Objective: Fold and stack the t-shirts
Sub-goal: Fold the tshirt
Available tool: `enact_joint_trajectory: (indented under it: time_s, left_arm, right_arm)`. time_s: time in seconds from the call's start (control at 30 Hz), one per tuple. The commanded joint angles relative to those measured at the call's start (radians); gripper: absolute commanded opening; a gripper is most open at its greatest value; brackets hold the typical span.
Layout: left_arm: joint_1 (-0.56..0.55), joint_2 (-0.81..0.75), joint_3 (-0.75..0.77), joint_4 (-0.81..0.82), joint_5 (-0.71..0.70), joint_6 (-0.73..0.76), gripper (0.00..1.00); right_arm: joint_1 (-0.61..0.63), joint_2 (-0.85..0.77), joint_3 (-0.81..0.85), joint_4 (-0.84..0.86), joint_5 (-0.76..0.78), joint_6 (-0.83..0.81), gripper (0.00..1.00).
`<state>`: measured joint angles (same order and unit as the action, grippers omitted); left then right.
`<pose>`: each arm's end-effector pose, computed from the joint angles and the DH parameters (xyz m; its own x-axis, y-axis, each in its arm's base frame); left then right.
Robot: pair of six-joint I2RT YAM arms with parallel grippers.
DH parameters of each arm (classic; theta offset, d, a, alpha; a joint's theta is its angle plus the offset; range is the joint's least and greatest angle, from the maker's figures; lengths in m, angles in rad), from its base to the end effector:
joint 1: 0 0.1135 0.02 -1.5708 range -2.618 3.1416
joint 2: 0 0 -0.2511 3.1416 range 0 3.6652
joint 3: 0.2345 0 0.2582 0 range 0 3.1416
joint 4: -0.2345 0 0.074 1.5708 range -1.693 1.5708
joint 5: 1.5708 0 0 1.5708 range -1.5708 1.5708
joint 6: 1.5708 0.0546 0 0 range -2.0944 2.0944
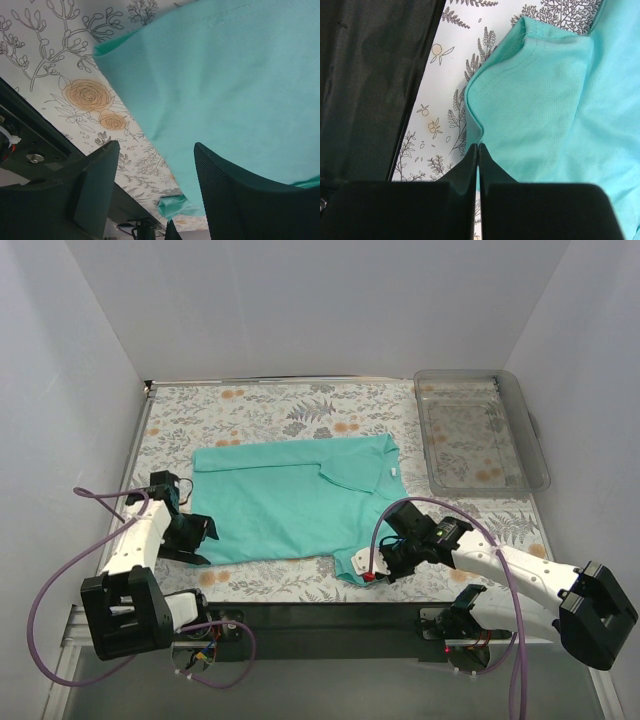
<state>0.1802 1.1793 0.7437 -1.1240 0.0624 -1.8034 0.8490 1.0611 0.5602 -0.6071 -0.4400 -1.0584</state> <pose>0.1763 0.0287 0.1655 0.4001 -0.9143 0.0633 -0.9162 -0.4007 0.0035 0.1158 0.1667 0.1543 0.4115 -0.7259 -0.5511 -0.9099 -0.3623 -0.2023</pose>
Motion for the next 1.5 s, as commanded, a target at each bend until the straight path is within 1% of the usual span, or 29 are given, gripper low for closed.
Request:
enact_joint_trajectory:
  time_s: [0.0, 0.07, 0.1, 0.17, 0.27, 0.3, 0.5, 0.63, 0.7, 0.93, 1.17, 1.27, 1.3, 1.33, 1.47]
  left_arm:
    - [-0.002, 0.026, -0.013, -0.036, -0.035, -0.063, 0.57]
    - [-0.002, 0.072, -0.003, -0.054, -0.048, -0.039, 0.58]
    - [-0.002, 0.082, 0.015, -0.065, -0.088, -0.024, 0.58]
    - [-0.001, 0.095, 0.031, -0.077, -0.121, -0.016, 0.57]
    - [-0.002, 0.117, 0.056, -0.1, -0.173, -0.022, 0.37]
    - [-0.001, 0.128, 0.054, -0.096, -0.18, -0.027, 0.34]
    - [-0.001, 0.167, 0.002, -0.016, -0.168, -0.034, 0.35]
    - [-0.001, 0.2, 0.002, -0.003, -0.193, -0.037, 0.37]
    - [0.001, 0.201, 0.011, -0.005, -0.229, -0.039, 0.37]
    - [0.013, 0.194, 0.011, -0.014, -0.282, -0.037, 0.37]
    - [0.056, 0.19, -0.009, 0.03, -0.273, -0.013, 0.35]
    - [0.061, 0.207, -0.018, 0.059, -0.268, -0.001, 0.28]
    - [0.062, 0.212, -0.02, 0.064, -0.266, 0.003, 0.21]
    - [0.062, 0.221, -0.02, 0.067, -0.263, 0.004, 0.17]
    - [0.064, 0.209, -0.012, 0.078, -0.242, 0.018, 0.11]
  right_arm:
    - [-0.017, -0.003, 0.027, 0.021, 0.0, 0.024, 0.01]
    - [-0.022, -0.003, 0.026, 0.021, 0.004, 0.029, 0.01]
    - [-0.03, -0.003, 0.024, 0.021, 0.004, 0.029, 0.01]
    - [-0.037, -0.007, 0.018, 0.021, 0.004, 0.029, 0.01]
    - [-0.051, -0.018, 0.018, 0.023, 0.0, 0.031, 0.01]
    - [-0.057, -0.018, 0.018, 0.023, 0.0, 0.031, 0.01]
    - [-0.07, -0.023, 0.017, 0.02, -0.003, 0.031, 0.01]
    - [-0.076, -0.027, 0.015, 0.021, -0.003, 0.032, 0.01]
    - [-0.077, -0.026, 0.015, 0.021, -0.003, 0.032, 0.01]
    - [-0.082, -0.004, 0.018, 0.021, 0.0, 0.035, 0.01]
    - [-0.084, 0.005, 0.021, 0.021, -0.002, 0.04, 0.01]
    - [-0.084, 0.005, 0.021, 0.02, -0.005, 0.038, 0.01]
    - [-0.084, 0.005, 0.021, 0.02, -0.005, 0.04, 0.01]
    - [-0.084, 0.005, 0.021, 0.02, -0.006, 0.04, 0.01]
    - [-0.087, 0.002, 0.023, 0.02, -0.009, 0.043, 0.01]
